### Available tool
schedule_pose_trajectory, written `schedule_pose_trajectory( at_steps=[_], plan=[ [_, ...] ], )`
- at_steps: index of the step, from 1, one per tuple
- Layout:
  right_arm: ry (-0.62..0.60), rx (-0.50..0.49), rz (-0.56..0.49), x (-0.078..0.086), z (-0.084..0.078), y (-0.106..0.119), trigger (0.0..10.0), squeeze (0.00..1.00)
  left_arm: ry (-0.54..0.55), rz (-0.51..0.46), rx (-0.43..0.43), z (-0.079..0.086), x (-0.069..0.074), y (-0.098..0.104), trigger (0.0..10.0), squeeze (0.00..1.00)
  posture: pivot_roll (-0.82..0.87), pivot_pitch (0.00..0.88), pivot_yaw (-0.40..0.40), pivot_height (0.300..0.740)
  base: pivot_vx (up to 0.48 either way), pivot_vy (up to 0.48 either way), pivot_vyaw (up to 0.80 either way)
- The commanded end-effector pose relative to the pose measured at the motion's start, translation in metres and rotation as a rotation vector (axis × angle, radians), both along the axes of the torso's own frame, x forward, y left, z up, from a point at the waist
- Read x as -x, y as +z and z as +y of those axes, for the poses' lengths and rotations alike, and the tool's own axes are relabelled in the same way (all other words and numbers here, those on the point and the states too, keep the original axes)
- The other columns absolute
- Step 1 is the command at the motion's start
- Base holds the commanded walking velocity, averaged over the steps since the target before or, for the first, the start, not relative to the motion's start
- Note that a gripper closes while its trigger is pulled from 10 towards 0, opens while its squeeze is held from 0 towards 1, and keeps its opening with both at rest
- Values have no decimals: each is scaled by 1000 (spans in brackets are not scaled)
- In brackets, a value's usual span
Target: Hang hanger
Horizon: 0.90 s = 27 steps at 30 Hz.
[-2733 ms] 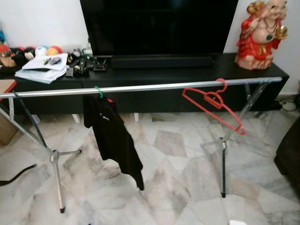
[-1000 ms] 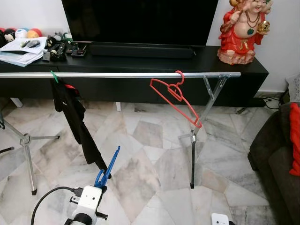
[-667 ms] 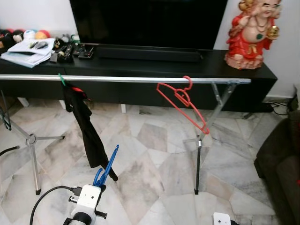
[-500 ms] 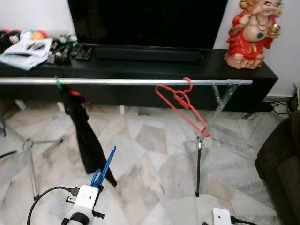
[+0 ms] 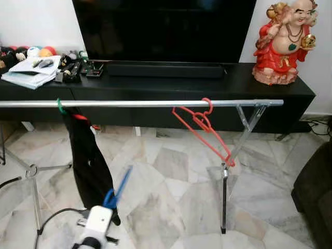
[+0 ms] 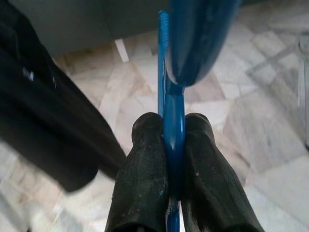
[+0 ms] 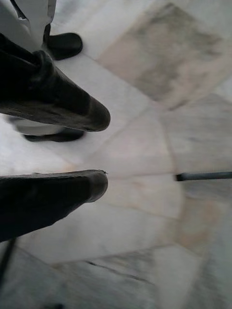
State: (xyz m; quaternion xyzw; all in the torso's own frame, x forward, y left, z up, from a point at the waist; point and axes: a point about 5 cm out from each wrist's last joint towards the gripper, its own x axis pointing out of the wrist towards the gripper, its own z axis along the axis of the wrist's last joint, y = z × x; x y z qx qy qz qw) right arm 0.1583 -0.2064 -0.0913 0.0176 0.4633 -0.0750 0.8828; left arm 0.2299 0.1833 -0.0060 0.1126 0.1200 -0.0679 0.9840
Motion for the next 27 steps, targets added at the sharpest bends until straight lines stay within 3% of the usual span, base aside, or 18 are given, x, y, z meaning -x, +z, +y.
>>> schedule_pose_trajectory(
  at_steps=[1,7,18,21,27],
  plan=[
    [18,-11,-9,-3,10,0,10000,0,25,15,-21,12,4,-2,10000,0,-54,100,-17,740,319,0,0],
    [22,-10,-12,-3,10,0,10000,0,29,15,-24,14,4,-2,10000,0,-53,102,-17,740,317,0,0],
    [-14,26,-16,14,-45,7,10000,0,34,13,-25,15,4,-1,10000,0,-52,103,-17,740,321,0,0],
    [-4,31,-16,12,-47,8,10000,0,32,13,-26,15,4,-1,10000,0,-54,104,-16,740,321,0,0],
    [11,21,-24,0,-33,8,10000,0,-20,25,-32,13,3,0,10000,0,-49,103,-16,740,197,0,0]
  ],
)
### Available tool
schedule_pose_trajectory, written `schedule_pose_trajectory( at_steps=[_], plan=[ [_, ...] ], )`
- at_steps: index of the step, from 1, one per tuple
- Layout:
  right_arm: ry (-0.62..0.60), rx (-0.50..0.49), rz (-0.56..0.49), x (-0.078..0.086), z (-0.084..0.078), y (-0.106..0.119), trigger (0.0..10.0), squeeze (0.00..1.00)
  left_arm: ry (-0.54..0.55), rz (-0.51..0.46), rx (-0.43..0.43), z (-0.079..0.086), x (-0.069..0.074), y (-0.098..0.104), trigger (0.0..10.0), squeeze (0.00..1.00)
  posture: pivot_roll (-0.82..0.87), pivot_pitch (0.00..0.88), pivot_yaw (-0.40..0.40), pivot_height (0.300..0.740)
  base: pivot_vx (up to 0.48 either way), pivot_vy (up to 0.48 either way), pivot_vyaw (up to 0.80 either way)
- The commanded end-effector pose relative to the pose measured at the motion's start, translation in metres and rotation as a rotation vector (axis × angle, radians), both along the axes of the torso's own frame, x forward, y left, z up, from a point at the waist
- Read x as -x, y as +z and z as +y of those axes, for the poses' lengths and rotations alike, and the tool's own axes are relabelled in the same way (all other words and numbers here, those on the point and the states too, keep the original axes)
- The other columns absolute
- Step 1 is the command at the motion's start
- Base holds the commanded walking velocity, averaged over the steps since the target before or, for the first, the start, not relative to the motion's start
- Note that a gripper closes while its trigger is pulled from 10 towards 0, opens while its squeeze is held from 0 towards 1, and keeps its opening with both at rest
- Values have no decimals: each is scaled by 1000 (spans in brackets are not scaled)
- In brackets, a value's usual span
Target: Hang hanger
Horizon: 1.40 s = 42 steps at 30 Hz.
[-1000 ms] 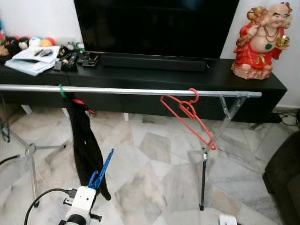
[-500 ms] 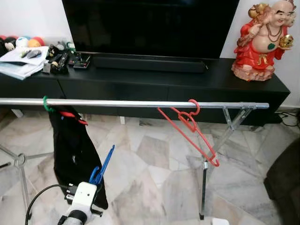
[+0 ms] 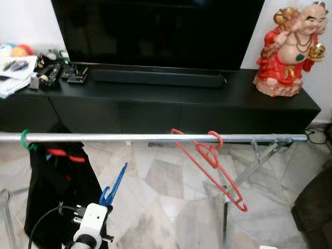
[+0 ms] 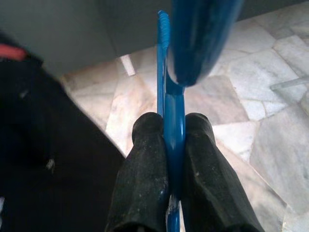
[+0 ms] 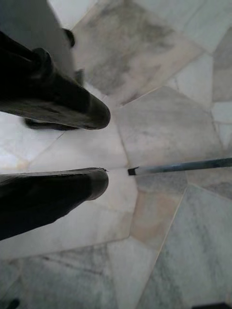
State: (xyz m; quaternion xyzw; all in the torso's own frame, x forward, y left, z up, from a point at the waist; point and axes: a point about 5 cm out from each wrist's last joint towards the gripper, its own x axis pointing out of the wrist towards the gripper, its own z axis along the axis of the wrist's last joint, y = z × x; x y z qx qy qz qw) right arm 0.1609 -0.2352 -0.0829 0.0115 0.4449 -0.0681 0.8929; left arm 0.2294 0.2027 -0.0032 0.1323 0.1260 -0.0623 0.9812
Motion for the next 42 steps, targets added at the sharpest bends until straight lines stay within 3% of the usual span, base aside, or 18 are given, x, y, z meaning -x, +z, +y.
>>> schedule_pose_trajectory(
  at_steps=[1,2,4,5,22,26,31,35,42],
  plan=[
    [-1,9,16,-1,5,-1,10000,0,-59,11,-4,-7,3,-2,10000,0,-48,104,-16,740,0,0,0],
    [8,4,15,-4,16,-3,10000,0,-83,-3,-15,-6,3,1,10000,0,-47,104,-16,740,0,0,0],
    [12,0,15,-6,23,-3,10000,0,-100,-7,-25,-5,3,3,10000,0,-47,103,-17,740,0,0,0],
    [21,-8,15,-9,36,-5,10000,0,-140,-21,-45,-4,2,7,10000,0,-45,103,-18,740,0,0,0],
    [75,-33,-6,-41,105,5,10000,0,-209,-247,-105,12,-20,58,10000,0,-38,95,-22,740,0,0,0],
    [58,-16,5,-30,83,0,10000,0,-197,-268,-100,14,-23,64,10000,0,-38,94,-21,740,0,0,0],
    [64,-22,0,-35,95,2,10000,0,-160,-277,-68,16,-24,66,10000,0,-40,95,-21,740,0,0,0],
    [54,-14,8,-28,82,-1,10000,0,-104,-305,-33,21,-26,72,10000,0,-38,96,-22,740,0,0,0],
    [55,-17,0,-33,84,1,10000,0,-63,-339,-9,26,-30,80,10000,0,-39,99,-23,740,0,0,0]
  ],
)
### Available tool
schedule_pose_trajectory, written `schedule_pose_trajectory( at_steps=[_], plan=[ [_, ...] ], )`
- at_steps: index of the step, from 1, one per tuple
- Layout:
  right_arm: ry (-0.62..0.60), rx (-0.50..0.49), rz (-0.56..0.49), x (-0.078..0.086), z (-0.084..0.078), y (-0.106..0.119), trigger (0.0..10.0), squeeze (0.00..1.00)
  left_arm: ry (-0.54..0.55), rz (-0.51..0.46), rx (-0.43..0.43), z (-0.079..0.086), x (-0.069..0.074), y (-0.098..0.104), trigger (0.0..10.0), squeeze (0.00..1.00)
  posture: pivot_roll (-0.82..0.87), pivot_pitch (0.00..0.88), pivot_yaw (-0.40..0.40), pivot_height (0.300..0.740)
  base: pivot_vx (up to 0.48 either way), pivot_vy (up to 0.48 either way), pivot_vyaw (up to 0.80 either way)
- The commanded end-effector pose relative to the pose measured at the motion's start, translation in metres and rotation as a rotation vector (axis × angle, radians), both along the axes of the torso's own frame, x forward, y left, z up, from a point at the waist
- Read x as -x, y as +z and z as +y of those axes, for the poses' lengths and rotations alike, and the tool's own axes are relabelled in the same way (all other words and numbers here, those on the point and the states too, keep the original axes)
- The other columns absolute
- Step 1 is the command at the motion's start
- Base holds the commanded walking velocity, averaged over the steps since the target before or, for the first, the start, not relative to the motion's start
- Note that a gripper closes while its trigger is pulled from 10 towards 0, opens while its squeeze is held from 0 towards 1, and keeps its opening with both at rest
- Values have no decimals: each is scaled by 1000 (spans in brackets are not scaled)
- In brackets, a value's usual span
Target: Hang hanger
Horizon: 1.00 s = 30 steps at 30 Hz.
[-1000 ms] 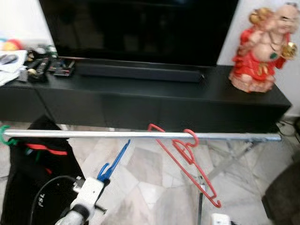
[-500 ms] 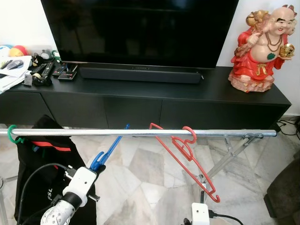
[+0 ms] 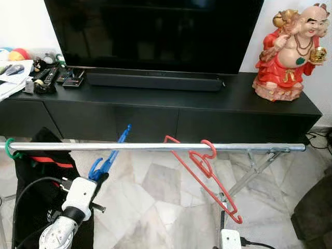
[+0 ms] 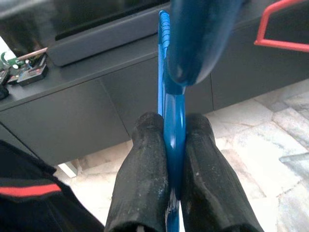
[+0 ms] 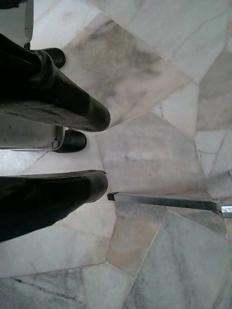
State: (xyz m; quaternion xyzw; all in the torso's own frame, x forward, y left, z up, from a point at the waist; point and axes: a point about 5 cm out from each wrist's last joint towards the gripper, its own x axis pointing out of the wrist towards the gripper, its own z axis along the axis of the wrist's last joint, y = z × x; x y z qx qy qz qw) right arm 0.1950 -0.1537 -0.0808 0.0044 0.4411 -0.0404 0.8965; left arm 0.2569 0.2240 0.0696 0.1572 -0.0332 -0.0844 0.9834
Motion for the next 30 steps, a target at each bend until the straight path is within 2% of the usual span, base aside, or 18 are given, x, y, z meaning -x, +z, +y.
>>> schedule_pose_trajectory(
  at_steps=[1,6,10,13,15,17,27,30],
  plan=[
    [-1,-6,8,0,4,0,10000,0,31,-30,26,5,-3,8,10000,0,-39,99,-23,740,0,0,0],
    [-6,-4,-8,-8,-5,4,10000,0,86,-24,46,10,-7,10,10000,0,-39,99,-24,740,0,0,0],
    [-10,2,-25,-15,-14,8,10000,0,122,17,57,12,-11,7,10000,0,-41,100,-25,740,0,0,0],
    [-10,4,-33,-21,-14,11,10000,0,150,29,77,12,-15,7,10000,0,-42,101,-25,740,0,0,0],
    [-15,9,-35,-17,-23,10,10000,0,163,31,91,12,-17,8,10000,0,-43,101,-25,740,0,0,0],
    [-16,9,-35,-16,-25,10,10000,0,162,31,95,11,-18,9,10000,0,-43,101,-24,740,0,0,0],
    [-11,-1,-42,-20,-14,11,10000,0,176,39,98,6,-26,13,10000,0,-44,103,-22,740,0,0,0],
    [-12,0,-49,-26,-17,15,10000,0,202,54,100,6,-28,13,10000,0,-43,104,-21,740,0,0,0]
  ],
)
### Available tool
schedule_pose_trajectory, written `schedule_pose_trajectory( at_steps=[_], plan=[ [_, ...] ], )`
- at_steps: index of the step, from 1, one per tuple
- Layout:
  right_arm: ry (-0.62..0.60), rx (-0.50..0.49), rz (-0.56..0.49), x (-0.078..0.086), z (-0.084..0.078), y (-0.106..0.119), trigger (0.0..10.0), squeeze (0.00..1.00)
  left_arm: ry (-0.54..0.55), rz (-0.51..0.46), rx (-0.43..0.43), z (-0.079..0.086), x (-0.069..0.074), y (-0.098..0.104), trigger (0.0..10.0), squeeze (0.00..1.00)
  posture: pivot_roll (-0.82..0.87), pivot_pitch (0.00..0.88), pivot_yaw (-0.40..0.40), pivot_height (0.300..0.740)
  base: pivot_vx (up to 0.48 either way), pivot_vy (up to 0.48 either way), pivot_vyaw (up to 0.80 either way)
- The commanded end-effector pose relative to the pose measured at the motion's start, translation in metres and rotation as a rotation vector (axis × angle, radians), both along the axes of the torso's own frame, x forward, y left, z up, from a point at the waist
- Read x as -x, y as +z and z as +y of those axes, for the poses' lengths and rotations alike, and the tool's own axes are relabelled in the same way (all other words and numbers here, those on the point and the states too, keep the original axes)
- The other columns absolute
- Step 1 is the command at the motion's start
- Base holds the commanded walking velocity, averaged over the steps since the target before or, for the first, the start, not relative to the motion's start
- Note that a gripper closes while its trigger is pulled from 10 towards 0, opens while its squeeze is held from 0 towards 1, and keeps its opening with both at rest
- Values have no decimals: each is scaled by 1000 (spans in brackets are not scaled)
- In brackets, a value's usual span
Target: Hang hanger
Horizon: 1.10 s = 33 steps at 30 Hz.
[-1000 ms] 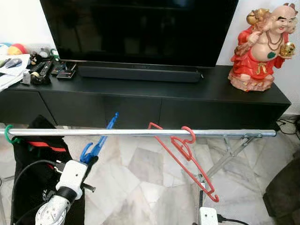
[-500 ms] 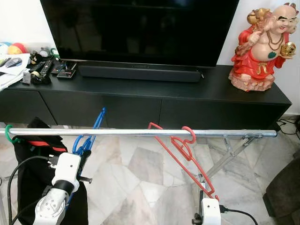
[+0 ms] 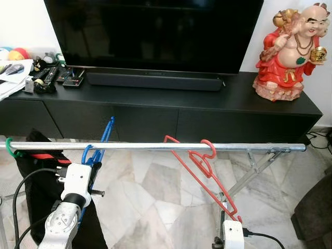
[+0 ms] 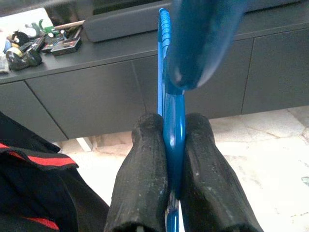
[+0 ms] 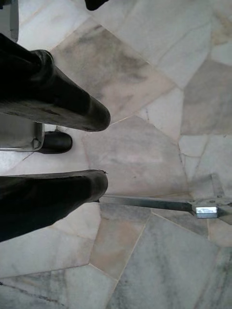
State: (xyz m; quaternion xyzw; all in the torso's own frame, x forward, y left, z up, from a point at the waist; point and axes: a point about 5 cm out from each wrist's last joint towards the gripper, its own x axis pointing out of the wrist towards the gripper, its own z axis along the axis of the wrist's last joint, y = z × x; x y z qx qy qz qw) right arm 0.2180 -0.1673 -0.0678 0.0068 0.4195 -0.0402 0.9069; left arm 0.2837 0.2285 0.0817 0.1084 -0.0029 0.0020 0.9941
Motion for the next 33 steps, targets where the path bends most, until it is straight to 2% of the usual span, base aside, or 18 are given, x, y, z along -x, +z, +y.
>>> schedule_pose_trajectory(
  at_steps=[1,12,13,15,24,25,26,27,28,33],
  plan=[
    [-10,2,-1,-3,-4,2,10000,0,23,14,1,1,-1,1,10000,0,-43,104,-21,740,0,0,0],
    [2,-10,-14,-17,17,9,10000,0,31,126,17,-5,-6,-10,10000,0,-45,104,-21,740,0,0,0],
    [-5,-4,-8,-11,7,6,10000,0,32,134,16,-6,-6,-11,10000,0,-45,104,-21,740,0,0,0],
    [-9,-1,-4,-7,0,4,10000,0,34,154,10,-7,-6,-12,10000,0,-44,106,-21,740,0,0,0],
    [-15,-3,-3,-5,-3,3,10000,0,3,169,25,-16,-8,-10,10000,0,-44,105,-19,740,0,0,0],
    [-15,-3,-3,-5,-3,3,10000,0,1,170,33,-16,-7,-10,10000,137,-44,105,-19,740,0,0,0],
    [-15,-4,-3,-5,-3,3,10000,0,0,170,38,-16,-6,-11,10000,690,-44,105,-19,740,0,0,0],
    [-14,-5,-3,-5,-3,3,10000,0,1,171,40,-16,-6,-11,10000,690,-42,104,-19,740,0,0,0],
    [-13,-6,-3,-4,-3,3,10000,0,8,172,57,-16,-4,-11,10000,1000,-42,104,-20,740,0,0,0],
    [-13,-7,-3,-4,-3,3,10000,0,15,172,73,-15,-2,-11,10000,1000,-42,103,-19,740,0,0,0]
  ],
)
